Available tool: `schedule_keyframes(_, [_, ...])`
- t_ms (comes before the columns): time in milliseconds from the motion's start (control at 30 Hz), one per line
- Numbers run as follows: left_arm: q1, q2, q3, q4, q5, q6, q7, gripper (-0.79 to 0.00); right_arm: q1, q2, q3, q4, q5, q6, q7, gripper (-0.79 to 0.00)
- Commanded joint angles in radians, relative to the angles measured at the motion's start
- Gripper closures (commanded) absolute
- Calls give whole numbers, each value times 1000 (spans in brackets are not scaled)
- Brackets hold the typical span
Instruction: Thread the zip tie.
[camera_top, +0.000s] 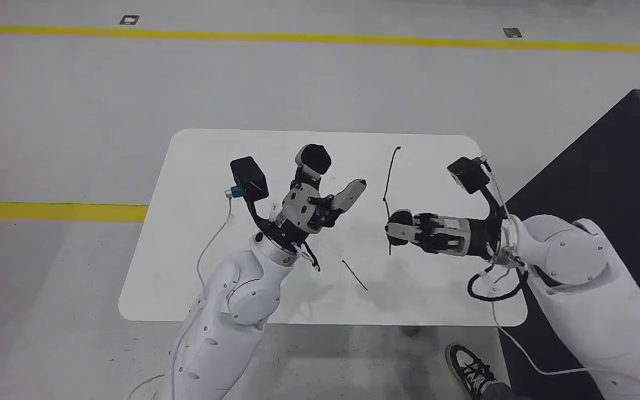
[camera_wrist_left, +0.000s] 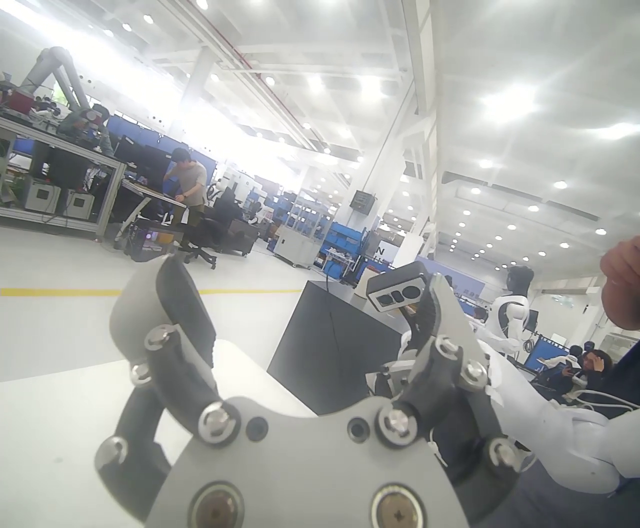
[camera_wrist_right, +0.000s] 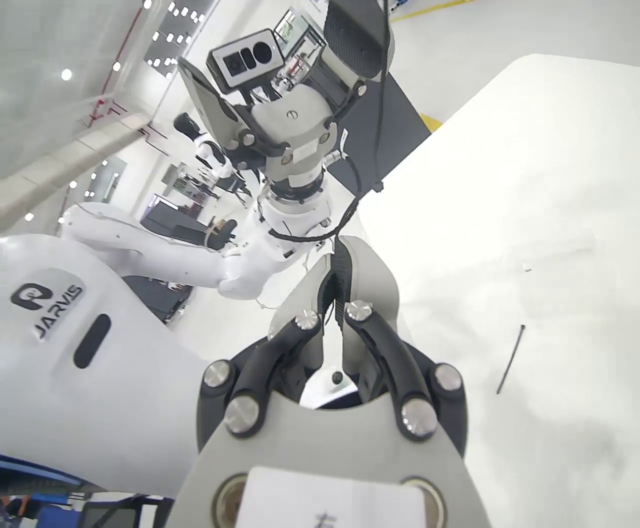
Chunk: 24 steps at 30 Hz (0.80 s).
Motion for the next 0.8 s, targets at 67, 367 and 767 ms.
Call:
schedule_keyframes(67, [13,1,5,0,31,20,-17,-785,8,0,1,-17,-52,-45,1,0])
schedule_keyframes(367, [18,-1,5,5,6,31,-15,-785,5,-1,0,-14,-51,-52,-15,0])
schedule_keyframes(767, [60,22,-6,-82,209,-6,-183,-305,-12,5,8,-46,-178,-45,-11,0])
